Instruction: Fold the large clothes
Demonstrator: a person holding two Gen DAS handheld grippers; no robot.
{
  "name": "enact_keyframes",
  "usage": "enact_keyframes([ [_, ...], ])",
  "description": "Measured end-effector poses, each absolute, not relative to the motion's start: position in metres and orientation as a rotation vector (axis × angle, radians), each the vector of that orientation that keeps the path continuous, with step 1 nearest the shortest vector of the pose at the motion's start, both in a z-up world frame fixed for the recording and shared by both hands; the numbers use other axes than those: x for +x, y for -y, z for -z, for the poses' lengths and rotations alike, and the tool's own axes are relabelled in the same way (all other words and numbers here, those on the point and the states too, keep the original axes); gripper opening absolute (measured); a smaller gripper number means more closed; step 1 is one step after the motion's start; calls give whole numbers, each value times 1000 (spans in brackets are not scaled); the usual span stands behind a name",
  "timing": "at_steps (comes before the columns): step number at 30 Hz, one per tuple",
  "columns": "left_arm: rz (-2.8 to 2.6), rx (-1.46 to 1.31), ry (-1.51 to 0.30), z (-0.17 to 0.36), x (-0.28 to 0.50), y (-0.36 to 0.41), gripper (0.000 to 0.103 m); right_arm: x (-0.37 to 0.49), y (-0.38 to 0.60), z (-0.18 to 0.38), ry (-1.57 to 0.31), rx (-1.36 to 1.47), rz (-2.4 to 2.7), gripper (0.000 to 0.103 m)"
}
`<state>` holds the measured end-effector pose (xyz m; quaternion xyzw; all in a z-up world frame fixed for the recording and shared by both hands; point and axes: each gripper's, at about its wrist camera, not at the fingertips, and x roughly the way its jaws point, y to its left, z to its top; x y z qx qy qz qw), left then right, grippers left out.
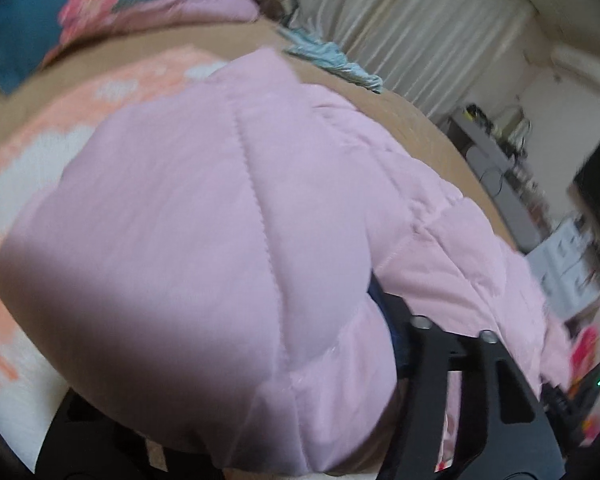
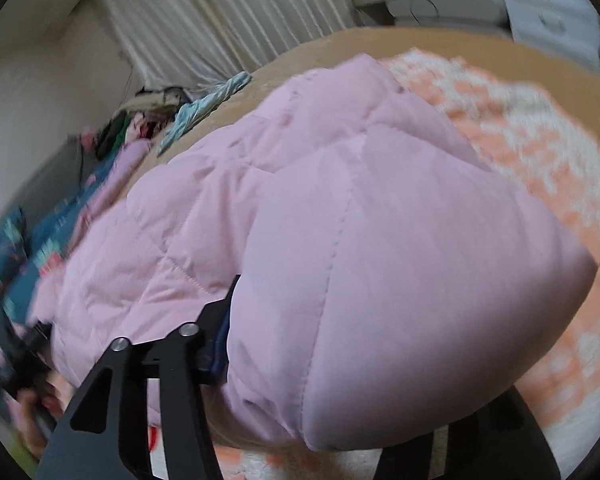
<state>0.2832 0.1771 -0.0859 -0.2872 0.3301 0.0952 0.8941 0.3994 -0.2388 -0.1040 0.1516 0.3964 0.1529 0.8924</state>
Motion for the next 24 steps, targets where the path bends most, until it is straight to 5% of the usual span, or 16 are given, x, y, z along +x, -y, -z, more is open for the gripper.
enact_keyframes([
  [8,-209,-425,-695,63,279,-158,33,389,215,83,-763,99,-290,35],
  [24,-210,-339,-658,19,267,-159,28,357,213,44,-659,-34,-349,29],
])
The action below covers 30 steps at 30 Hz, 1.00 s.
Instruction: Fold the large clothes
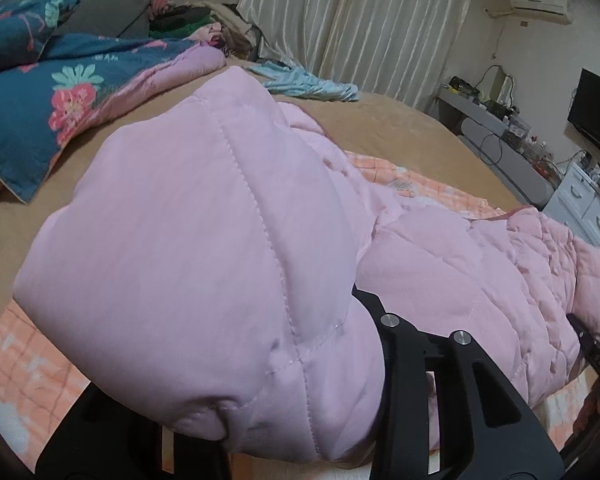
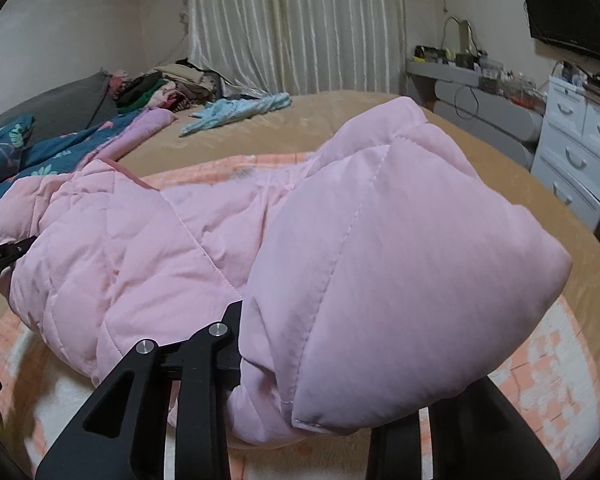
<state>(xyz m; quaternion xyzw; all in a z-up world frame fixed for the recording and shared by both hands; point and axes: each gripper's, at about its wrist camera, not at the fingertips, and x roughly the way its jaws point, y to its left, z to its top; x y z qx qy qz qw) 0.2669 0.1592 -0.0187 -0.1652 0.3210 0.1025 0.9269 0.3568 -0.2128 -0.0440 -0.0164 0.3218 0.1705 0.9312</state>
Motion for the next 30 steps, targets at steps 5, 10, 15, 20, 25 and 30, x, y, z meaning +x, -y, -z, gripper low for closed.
enact_keyframes([
  [5,-199,-335,-651,7,250,-157,28,339,217,25,-629,-60,-374,29],
  [10,-186,-330,-652,0,228,-153,28,316,222,12,-613,-84,-390,29],
  [15,-181,-336,-657,-3,210,-153,28,296,228,7,-622,-84,-396,29],
  [20,-178,-333,-663,-5,190,-154,28,280,231,3,-636,-81,-394,29],
  [25,-174,-331,-671,-5,175,-154,28,260,236,0,-640,-78,-389,29],
  [30,-167,-310,-683,-2,159,-151,28,237,244,5,-647,-66,-392,29],
])
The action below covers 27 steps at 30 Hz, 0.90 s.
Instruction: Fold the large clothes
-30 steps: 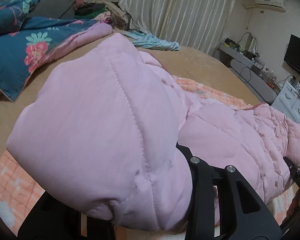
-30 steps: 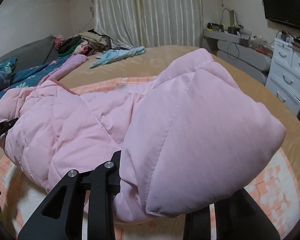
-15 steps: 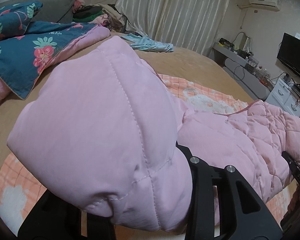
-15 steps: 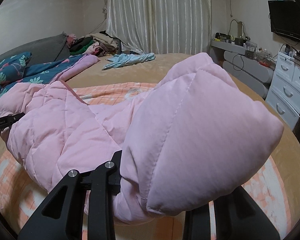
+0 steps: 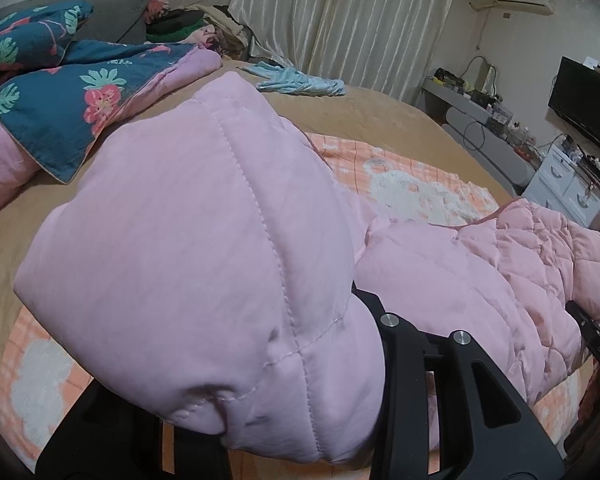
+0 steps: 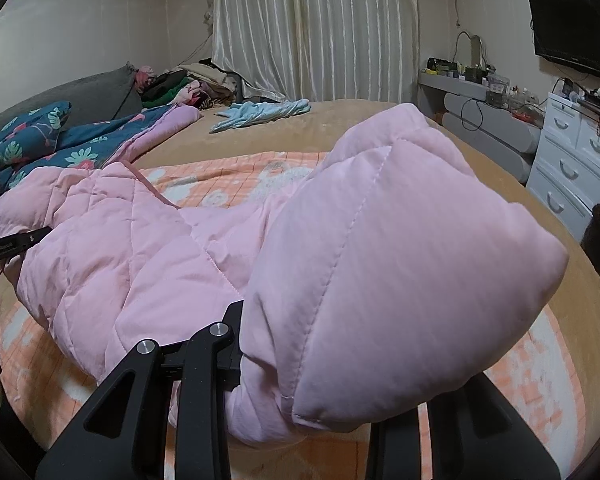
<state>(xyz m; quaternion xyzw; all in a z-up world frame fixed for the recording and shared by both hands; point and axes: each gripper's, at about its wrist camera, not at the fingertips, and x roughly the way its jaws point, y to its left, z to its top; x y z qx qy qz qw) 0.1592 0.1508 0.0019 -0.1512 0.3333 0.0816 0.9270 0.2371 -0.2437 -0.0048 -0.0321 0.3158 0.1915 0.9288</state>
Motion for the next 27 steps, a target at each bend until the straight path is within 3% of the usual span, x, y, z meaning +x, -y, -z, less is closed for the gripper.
enact_keyframes([
  [16,-155,-270,-744,27,120,-141,32,197,273,35,-680,-16,-383,30],
  [27,-163,-309,-765,57,108,-145,40,199,286,71,-792,79,-342,39],
])
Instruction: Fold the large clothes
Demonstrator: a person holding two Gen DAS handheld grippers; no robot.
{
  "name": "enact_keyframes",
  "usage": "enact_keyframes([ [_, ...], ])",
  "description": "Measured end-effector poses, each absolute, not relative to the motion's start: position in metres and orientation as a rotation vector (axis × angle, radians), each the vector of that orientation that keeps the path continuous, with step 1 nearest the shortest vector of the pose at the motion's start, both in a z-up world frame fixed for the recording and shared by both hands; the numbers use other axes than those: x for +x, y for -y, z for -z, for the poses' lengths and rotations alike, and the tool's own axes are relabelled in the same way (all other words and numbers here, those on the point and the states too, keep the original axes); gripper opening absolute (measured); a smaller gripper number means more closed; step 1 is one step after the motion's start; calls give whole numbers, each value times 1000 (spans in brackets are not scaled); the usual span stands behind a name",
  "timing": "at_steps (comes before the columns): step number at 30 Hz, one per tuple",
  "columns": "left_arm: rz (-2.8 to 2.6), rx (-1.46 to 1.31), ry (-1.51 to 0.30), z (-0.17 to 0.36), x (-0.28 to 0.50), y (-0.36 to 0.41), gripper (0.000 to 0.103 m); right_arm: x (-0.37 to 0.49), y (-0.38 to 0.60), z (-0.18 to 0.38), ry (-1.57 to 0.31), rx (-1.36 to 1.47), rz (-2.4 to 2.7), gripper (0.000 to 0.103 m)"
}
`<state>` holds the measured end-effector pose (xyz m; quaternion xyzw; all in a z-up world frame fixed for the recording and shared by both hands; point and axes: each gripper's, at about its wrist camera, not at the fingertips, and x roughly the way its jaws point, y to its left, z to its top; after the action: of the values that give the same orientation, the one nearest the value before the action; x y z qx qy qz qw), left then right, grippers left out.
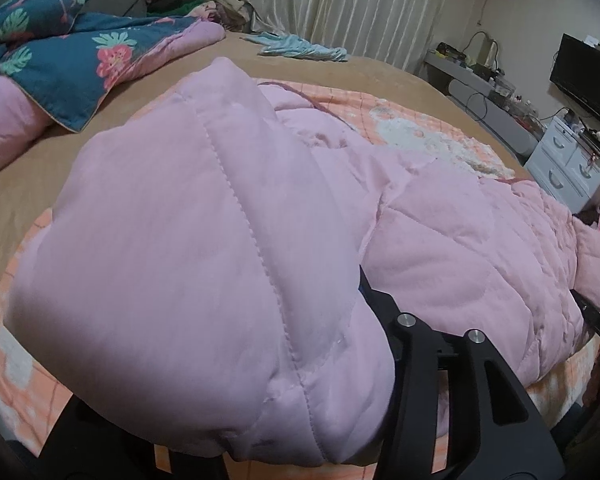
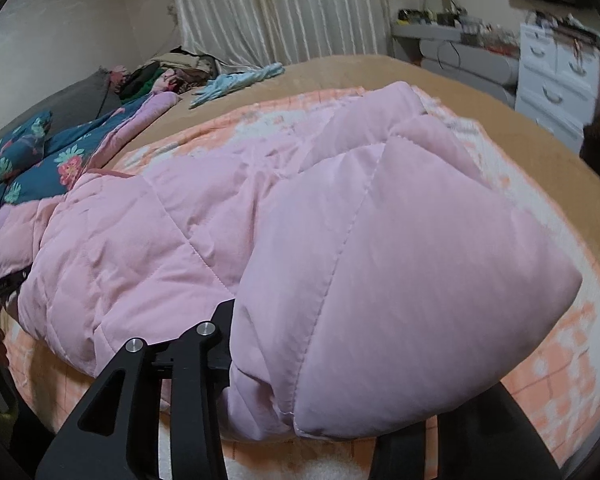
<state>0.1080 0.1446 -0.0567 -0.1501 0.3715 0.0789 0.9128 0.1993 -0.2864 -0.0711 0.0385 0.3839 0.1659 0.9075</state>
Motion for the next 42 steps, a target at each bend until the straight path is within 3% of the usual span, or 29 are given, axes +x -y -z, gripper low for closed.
enact_keyframes([
  [7,-182,-344,-764,68,104,-147,50,204,296,89,-842,190,-311,50],
  [17,-205,-385,-792,69,93,-151,70,197,322,98,-880,311,-243,98],
  [26,-220,-406,-824,64,78,-158,93,183,337,95,-873,299,-234,99],
  [42,-267,-373,-774,19,29,-163,94,141,354,47,-766,216,-152,99],
])
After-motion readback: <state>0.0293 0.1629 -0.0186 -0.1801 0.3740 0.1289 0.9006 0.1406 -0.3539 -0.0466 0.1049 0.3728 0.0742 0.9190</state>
